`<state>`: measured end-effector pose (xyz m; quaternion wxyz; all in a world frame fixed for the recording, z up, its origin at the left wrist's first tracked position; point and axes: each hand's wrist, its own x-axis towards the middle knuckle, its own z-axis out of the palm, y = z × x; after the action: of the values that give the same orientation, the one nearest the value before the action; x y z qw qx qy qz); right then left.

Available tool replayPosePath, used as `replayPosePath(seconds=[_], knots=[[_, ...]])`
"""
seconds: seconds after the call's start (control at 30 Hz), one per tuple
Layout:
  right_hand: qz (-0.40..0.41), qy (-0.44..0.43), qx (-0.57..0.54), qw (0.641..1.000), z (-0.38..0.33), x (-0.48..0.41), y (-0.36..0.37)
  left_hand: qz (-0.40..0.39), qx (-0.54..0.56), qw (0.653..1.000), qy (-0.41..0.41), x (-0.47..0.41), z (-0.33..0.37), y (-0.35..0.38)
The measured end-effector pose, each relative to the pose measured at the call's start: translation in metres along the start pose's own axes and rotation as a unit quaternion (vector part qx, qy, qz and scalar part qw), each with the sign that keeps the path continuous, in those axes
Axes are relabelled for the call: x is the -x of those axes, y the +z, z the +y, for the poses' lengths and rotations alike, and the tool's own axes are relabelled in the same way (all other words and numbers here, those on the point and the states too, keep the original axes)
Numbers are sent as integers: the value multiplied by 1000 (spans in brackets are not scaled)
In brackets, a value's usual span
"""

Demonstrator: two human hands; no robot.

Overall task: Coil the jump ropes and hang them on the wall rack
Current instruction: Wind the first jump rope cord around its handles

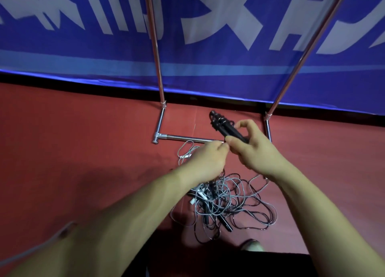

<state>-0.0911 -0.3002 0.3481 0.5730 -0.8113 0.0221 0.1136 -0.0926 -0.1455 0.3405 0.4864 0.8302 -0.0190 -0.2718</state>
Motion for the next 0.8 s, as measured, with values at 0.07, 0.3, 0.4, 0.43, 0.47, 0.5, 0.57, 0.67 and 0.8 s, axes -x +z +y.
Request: replayPosePath(seconds=[0.07, 0.3, 0.4, 0.43, 0.47, 0.5, 0.57, 0.67, 0.8], knots=[[0, -22, 174, 985, 5, 2, 1, 32, -214, 974, 68, 3, -6, -5], [-148, -2, 338, 929, 0, 6, -2, 57, -385, 899, 201, 0, -7, -52], [-256, 23, 312, 914, -6, 12, -3, -27, -356, 907, 224, 4, -10, -51], [-288, 40, 282, 914, -8, 14, -5, -56, -309, 925, 212, 6, -9, -49], [-321, 59, 239, 915, -9, 16, -8, -87, -243, 946, 197, 5, -8, -48], [-355, 74, 191, 912, -11, 17, -11, -113, -176, 961, 183, 4, -8, -48], [-409, 91, 89, 903, -13, 21, -18, -159, -72, 971, 166, 2, -7, -48], [-448, 75, -42, 890, -14, 25, -20, -259, 122, 950, 122, 2, -7, -51], [-391, 62, -210, 894, -17, 23, -17, -246, 379, 887, 90, -1, 0, -44]])
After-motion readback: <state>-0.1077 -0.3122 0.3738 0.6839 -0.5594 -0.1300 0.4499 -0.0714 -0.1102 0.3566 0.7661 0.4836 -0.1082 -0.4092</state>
